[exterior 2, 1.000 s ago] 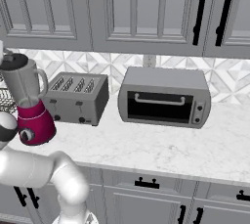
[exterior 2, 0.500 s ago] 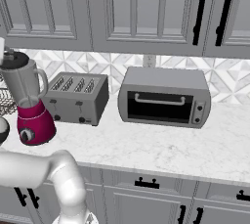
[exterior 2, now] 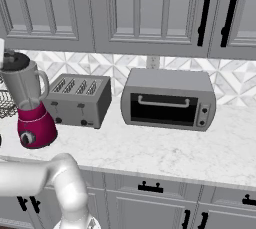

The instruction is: Close the lid blender by securely placing the lid on top.

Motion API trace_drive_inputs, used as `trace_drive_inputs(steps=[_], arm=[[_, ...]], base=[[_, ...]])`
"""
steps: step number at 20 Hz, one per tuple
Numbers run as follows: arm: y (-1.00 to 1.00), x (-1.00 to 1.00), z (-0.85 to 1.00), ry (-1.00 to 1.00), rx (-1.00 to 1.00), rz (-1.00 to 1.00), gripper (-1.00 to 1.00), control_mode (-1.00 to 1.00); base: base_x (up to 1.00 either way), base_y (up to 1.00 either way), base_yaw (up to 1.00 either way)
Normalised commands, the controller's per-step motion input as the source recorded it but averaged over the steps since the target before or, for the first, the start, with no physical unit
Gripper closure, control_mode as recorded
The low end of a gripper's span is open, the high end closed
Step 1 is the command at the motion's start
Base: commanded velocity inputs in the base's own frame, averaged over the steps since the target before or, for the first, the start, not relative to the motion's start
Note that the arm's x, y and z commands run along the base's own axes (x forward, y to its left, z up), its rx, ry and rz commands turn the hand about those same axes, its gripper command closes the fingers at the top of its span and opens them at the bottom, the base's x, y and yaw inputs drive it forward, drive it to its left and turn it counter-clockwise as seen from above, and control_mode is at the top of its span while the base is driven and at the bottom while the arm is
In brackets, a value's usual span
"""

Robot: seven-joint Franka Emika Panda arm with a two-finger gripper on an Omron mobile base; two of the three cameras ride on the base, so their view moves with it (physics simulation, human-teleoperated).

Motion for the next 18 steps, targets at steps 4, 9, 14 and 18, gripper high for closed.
trace_drive_inputs(steps=[4, 9, 14, 18], arm=[[-0.24, 0.04, -0.08, -0.06, 0.00, 0.08, 1.00, -1.00], [-0.31, 0.02, -0.05, -0.05, 0.00, 0.10, 1.00, -1.00], [-0.37, -0.02, 0.00, -0.03, 0.00, 0.12, 1.00, -1.00], [-0.31, -0.10, 0.00, -0.01, -0.02, 0.10, 1.00, -1.00]], base=[[0.00, 0.00, 0.00], [0.00, 0.00, 0.00], [0.00, 0.00, 0.00], [0.00, 0.00, 0.00]])
